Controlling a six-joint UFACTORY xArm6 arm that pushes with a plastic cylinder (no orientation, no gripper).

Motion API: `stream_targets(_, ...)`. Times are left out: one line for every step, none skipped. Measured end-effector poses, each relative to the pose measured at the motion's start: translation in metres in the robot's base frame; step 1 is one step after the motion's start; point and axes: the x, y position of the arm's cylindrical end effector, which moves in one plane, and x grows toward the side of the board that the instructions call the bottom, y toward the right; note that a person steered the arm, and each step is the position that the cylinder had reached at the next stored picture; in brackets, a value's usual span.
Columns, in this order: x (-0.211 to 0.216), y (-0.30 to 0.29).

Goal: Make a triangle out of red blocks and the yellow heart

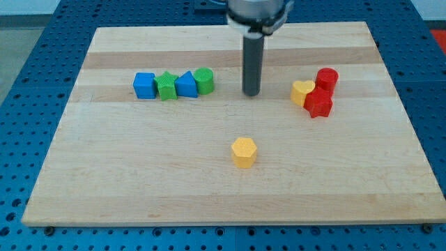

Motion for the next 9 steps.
stream_targets(-0.012, 0.014)
stream_targets(-0.028, 0.014)
stream_targets(-0.054, 0.030)
stream_targets(-0.070, 0.071)
stream_targets(-0.069, 0.098)
stream_targets(-0.060, 0.125)
stream_targets(-0.058, 0.151)
stream_targets(-0.037, 0.154)
stream_targets(-0.028, 0.139)
